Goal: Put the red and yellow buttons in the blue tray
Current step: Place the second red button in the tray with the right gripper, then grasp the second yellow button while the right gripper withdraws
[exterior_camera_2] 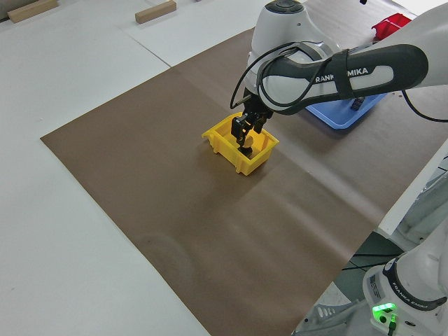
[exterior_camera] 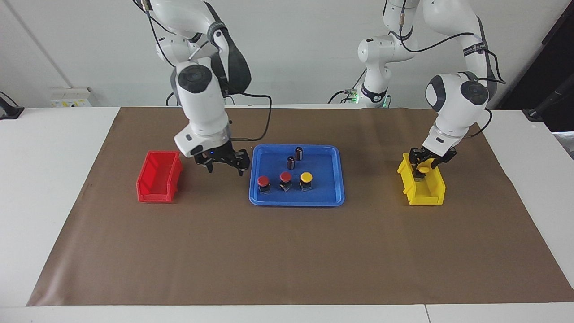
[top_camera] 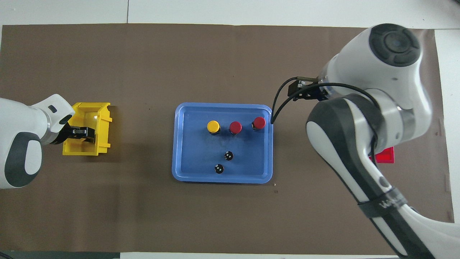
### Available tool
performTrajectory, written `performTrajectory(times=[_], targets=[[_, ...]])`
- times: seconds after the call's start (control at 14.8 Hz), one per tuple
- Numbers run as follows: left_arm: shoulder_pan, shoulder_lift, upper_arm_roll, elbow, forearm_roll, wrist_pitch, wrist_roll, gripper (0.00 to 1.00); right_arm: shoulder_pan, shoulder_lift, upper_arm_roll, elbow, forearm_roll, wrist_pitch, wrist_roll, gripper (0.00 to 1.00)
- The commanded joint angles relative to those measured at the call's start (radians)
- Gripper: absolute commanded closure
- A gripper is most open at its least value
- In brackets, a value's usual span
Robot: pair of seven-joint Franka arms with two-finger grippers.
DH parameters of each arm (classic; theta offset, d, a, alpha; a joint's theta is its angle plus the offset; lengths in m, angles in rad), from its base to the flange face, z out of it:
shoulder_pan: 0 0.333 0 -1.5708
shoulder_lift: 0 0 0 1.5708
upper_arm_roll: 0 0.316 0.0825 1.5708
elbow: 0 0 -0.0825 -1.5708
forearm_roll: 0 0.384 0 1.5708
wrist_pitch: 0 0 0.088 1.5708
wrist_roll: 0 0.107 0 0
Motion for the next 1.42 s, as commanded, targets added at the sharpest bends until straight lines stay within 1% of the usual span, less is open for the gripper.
performTrajectory(times=[0.0,0.2,0.27,0.34,0.4,0.47,0.54,0.67,0.81,0.88,0.94,1.08,1.15,1.21,1.28,1.35], targets=[[0.028,-0.025,-0.006,-0.046,-0.02,0.04,-0.001,0.3,-0.109,-0.063,0.011,0.063,-0.003,-0.151,-0.094,0.0],[0.03,-0.025,-0.006,-0.058,-0.02,0.049,-0.001,0.3,-0.215,-0.136,0.008,0.066,0.004,-0.252,-0.217,0.0],[0.03,-0.025,-0.006,-0.06,-0.02,0.053,-0.004,0.36,-0.269,-0.149,0.01,0.076,0.011,-0.285,-0.283,0.0],[0.027,-0.023,-0.006,-0.066,-0.02,0.061,-0.018,0.41,-0.31,-0.155,0.01,0.087,0.011,-0.327,-0.393,0.0],[0.021,-0.023,-0.006,-0.069,-0.02,0.07,-0.045,0.62,-0.336,-0.164,0.002,0.095,0.011,-0.36,-0.476,0.0],[0.019,-0.023,-0.006,-0.073,-0.02,0.075,-0.051,0.92,-0.347,-0.172,-0.011,0.101,-0.003,-0.362,-0.502,0.0],[0.019,-0.023,-0.006,-0.073,-0.02,0.077,-0.052,0.99,-0.35,-0.173,-0.021,0.1,-0.003,-0.365,-0.506,0.0],[0.019,-0.02,-0.006,-0.064,-0.018,0.07,-0.049,0.99,-0.349,-0.187,-0.028,0.071,-0.014,-0.35,-0.507,0.0],[0.025,-0.01,-0.006,-0.05,-0.018,0.061,-0.041,0.99,-0.34,-0.186,-0.027,0.07,-0.023,-0.329,-0.524,0.0],[0.024,-0.011,-0.006,-0.035,-0.018,0.055,-0.041,0.99,-0.337,-0.186,-0.027,0.072,-0.025,-0.334,-0.523,0.0],[0.016,-0.02,-0.006,-0.003,-0.018,0.017,-0.048,0.99,-0.337,-0.186,-0.027,0.072,-0.026,-0.337,-0.524,0.0],[0.01,-0.022,-0.017,0.168,-0.018,-0.202,-0.049,0.99,-0.337,-0.187,-0.027,0.069,-0.026,-0.345,-0.523,0.0],[-0.008,-0.008,-0.02,0.271,-0.018,-0.301,-0.053,0.99,-0.337,-0.187,-0.027,0.069,-0.026,-0.348,-0.522,0.0],[-0.045,0.001,-0.02,0.333,-0.02,-0.352,-0.074,0.99,-0.338,-0.189,-0.027,0.069,-0.028,-0.349,-0.521,0.0],[-0.117,0.012,-0.02,0.344,-0.036,-0.35,-0.175,0.99,-0.34,-0.189,-0.028,0.067,-0.032,-0.346,-0.522,0.0],[-0.195,0.01,-0.02,0.327,-0.041,-0.298,-0.319,0.99,-0.34,-0.189,-0.027,0.066,-0.037,-0.342,-0.522,0.0]])
